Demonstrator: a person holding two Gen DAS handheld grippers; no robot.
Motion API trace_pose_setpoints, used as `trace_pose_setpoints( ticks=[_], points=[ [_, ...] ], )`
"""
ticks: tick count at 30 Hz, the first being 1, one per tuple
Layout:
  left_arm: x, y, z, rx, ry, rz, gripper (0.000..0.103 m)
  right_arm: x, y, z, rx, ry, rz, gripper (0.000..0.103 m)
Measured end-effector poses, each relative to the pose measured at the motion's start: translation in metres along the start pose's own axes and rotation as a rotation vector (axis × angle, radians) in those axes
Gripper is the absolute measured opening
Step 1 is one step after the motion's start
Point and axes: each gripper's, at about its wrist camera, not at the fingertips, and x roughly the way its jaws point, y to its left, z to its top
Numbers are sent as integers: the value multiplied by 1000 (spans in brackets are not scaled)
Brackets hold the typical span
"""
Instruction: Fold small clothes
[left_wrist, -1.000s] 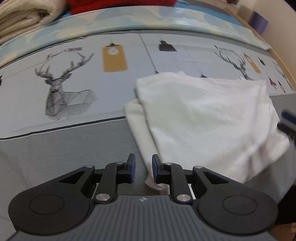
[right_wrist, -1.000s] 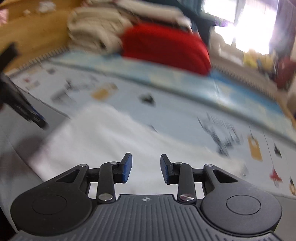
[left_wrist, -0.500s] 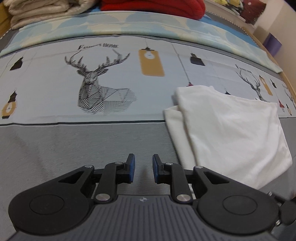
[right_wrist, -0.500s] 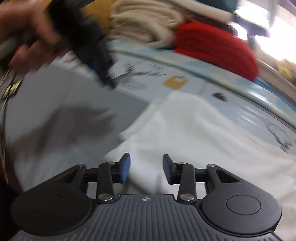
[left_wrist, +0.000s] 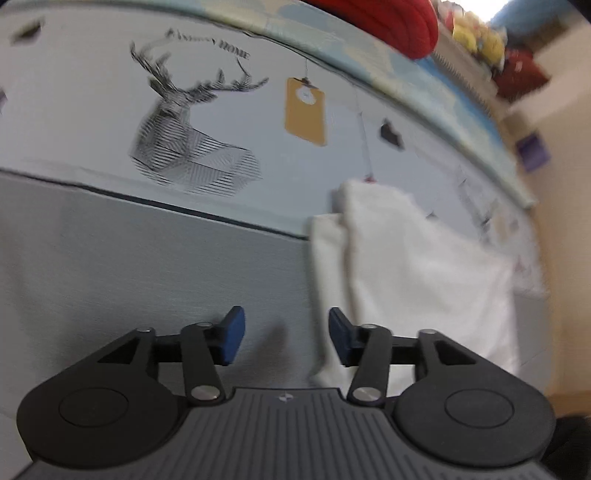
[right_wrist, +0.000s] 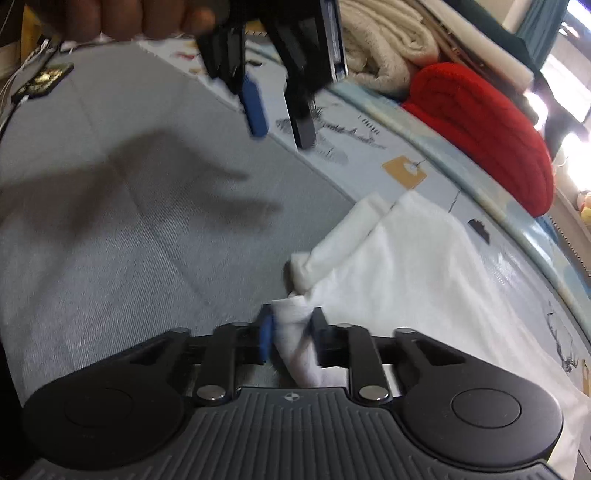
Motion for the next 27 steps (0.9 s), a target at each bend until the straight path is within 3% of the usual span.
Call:
trace_pose_setpoints(
  ticks=[4, 10, 13, 14, 16, 17, 18, 21, 23, 27],
  points=[
    [20, -14, 8, -57, 27, -127, 85, -28, -8, 1, 31, -83, -39, 10],
    [68, -24, 21, -171, 106, -177, 86, -63, -31, 7, 137, -152, -58, 9],
    [88, -37, 24, -145, 148, -149, 84, -78, -41, 7, 179, -174, -62, 9],
    [92, -41, 23, -123, 153, -151, 81, -82, -43, 6, 184, -177, -61, 9],
    [93, -48, 24, -89, 145, -127, 44, -90, -44, 4, 184, -179, -60, 9],
    [90, -48, 25, -88, 136, -123, 34, -89, -44, 4, 183, -178, -55, 9],
    [84, -48, 25, -85, 119, -130, 15, -90, -43, 3, 185, -175, -48, 8],
    [58, -44, 29, -83, 70, -114, 13, -87, -41, 6, 199, -173, -3, 8],
    [32, -52, 27, 7, 27, -4, 13, -90, -35, 11, 200, -195, 43, 8],
    [-18, -56, 16, 86, -53, 66, 13, -104, -31, 26, 269, -260, 145, 8]
  ],
)
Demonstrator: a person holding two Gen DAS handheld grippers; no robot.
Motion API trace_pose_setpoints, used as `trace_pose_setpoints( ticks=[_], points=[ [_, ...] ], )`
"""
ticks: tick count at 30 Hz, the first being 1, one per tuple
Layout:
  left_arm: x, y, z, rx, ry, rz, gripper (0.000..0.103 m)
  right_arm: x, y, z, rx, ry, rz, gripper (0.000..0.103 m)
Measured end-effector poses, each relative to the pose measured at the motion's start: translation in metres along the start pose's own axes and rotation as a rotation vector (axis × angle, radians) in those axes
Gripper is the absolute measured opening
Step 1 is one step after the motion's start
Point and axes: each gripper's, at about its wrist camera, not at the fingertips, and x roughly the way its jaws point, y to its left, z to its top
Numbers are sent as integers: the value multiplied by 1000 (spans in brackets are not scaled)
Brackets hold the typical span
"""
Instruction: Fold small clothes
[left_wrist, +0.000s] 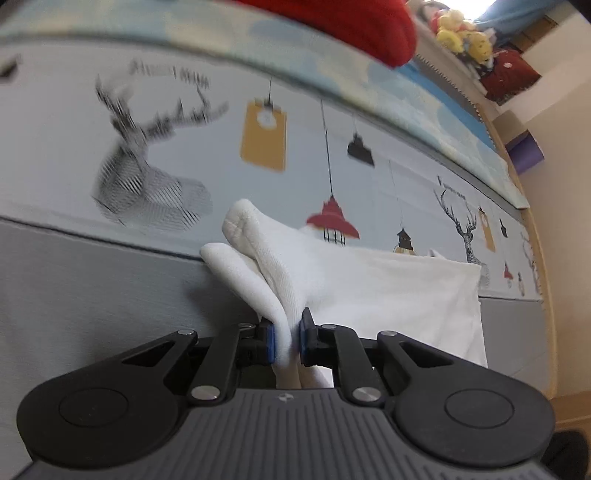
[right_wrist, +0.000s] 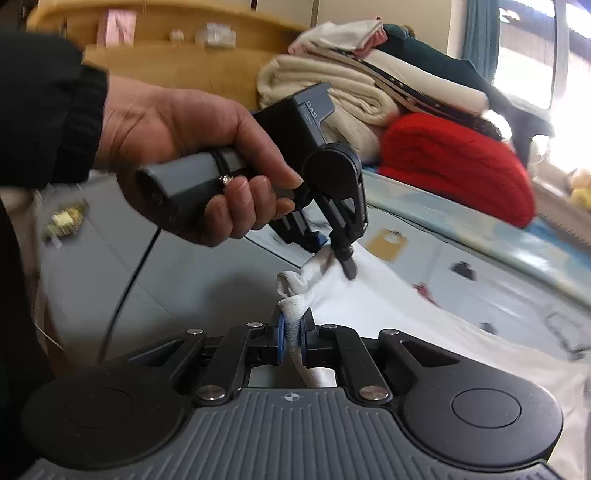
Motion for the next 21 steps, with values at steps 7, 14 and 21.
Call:
trace_pose_setpoints(
  ticks=[7, 14, 21],
  points=[
    [-5, -37, -12, 37, -15, 13, 13, -37, -47, -7, 220, -12, -9, 7],
    [15, -183, -19, 230, -102, -223, 14, -111, -123, -54, 399, -19, -197, 5],
    [16, -238, -34, 316, -170, -353, 44, -160, -226, -119, 718, 53, -560, 6]
  ],
)
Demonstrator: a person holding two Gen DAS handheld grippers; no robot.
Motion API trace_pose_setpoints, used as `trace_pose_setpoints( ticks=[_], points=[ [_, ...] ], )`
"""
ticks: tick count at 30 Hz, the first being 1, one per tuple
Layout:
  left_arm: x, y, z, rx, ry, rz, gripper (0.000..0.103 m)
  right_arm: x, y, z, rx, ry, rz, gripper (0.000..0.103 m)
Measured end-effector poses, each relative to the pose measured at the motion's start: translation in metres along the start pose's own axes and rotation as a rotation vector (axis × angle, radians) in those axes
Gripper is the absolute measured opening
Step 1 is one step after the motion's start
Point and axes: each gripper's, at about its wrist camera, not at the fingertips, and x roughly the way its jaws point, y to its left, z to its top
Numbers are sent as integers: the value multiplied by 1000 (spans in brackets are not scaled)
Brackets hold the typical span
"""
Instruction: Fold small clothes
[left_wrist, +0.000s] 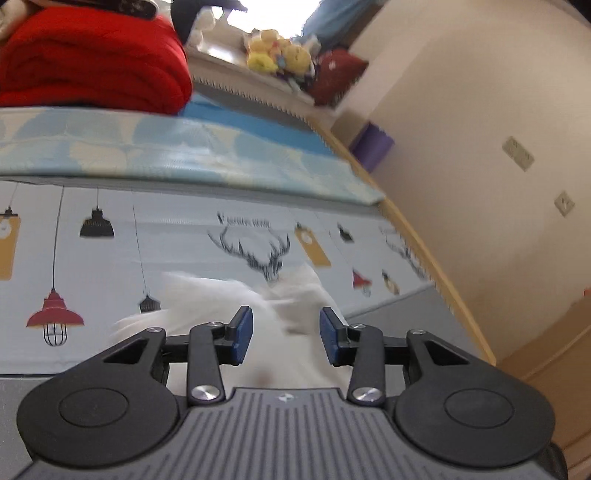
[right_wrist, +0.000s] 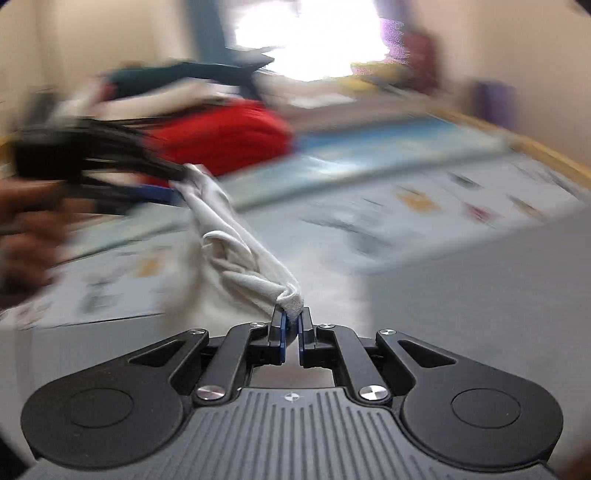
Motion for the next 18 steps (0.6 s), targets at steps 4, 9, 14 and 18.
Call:
trace_pose_setpoints(
  ticks=[4, 9, 14, 18],
  points=[
    [14, 8, -19, 68, 148, 55, 43, 32, -55, -16, 237, 174, -24, 11],
    [30, 18, -47, 189, 281, 91, 40, 42, -77, -17, 351, 158, 30, 23],
    [54, 6, -74, 325, 394, 29, 39, 65, -71, -16, 363, 217, 26, 24],
    [83, 12, -103, 411, 524, 119, 39, 71, -57, -13, 261, 283, -139, 19]
  ],
)
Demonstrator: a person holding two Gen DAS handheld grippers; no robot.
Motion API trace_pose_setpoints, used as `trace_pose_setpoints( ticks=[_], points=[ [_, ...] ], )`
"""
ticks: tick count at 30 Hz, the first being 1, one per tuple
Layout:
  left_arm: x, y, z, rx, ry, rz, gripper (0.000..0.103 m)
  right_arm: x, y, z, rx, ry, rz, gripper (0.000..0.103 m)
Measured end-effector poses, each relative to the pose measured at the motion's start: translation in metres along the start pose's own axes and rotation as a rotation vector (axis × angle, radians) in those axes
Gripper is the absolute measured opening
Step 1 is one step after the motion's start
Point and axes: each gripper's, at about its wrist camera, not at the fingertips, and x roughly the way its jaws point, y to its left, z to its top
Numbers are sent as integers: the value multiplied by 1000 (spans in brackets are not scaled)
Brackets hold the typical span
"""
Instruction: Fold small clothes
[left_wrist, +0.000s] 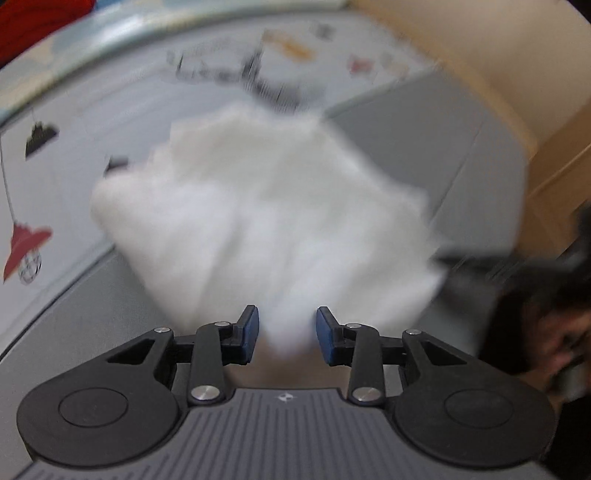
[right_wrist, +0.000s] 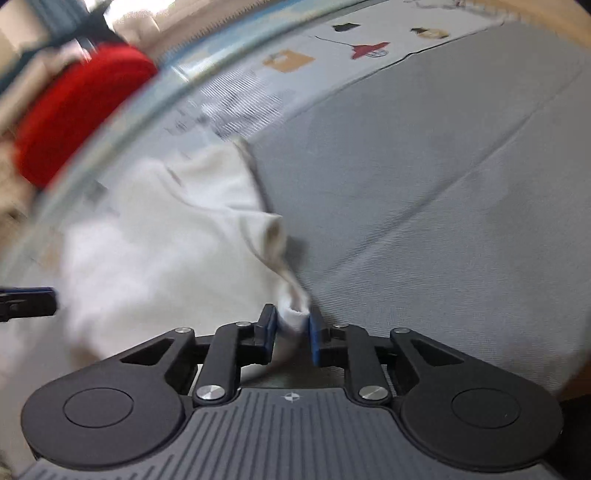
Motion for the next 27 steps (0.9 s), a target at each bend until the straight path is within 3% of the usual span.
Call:
trace_pose_setpoints(
  ticks=[2, 5, 8, 9, 10, 12, 15, 20, 21, 22, 25, 27],
  points=[
    [8, 8, -1, -17, 27, 15, 39, -9, 6, 7, 21, -30, -39, 20],
    [-3, 26, 8, -100, 2, 26, 39, -32, 28, 26, -34, -174, -100, 23],
    [-24, 54, 13, -219, -71, 29, 39, -40, 61, 49, -156, -263, 4, 23],
    [-29, 64, 13, -254, -98, 35, 39, -37, 75, 57, -210, -266, 59, 28],
    [-32, 70, 14, -281, -112, 29, 39, -29, 88, 66, -259, -247, 120, 38],
    [-35, 79, 11, -321, -120, 30, 39, -9, 108, 81, -311, -203, 203, 45],
    [-34, 82, 12, -317, -117, 70, 39, 31, 125, 100, -327, -142, 216, 45],
    [-43, 87, 14, -336, -150, 60, 39, 86, 137, 107, -316, -37, 248, 45],
    [-44, 88, 17, -342, -158, 61, 39, 93, 139, 107, -321, -29, 251, 44],
    [-47, 88, 19, -345, -167, 63, 39, 99, 140, 107, -331, -44, 239, 28],
    [-48, 89, 25, -340, -191, 63, 39, 98, 142, 105, -316, -120, 207, 7],
    [-43, 85, 28, -324, -188, 62, 39, 103, 147, 104, -348, -133, 162, 5]
  ],
)
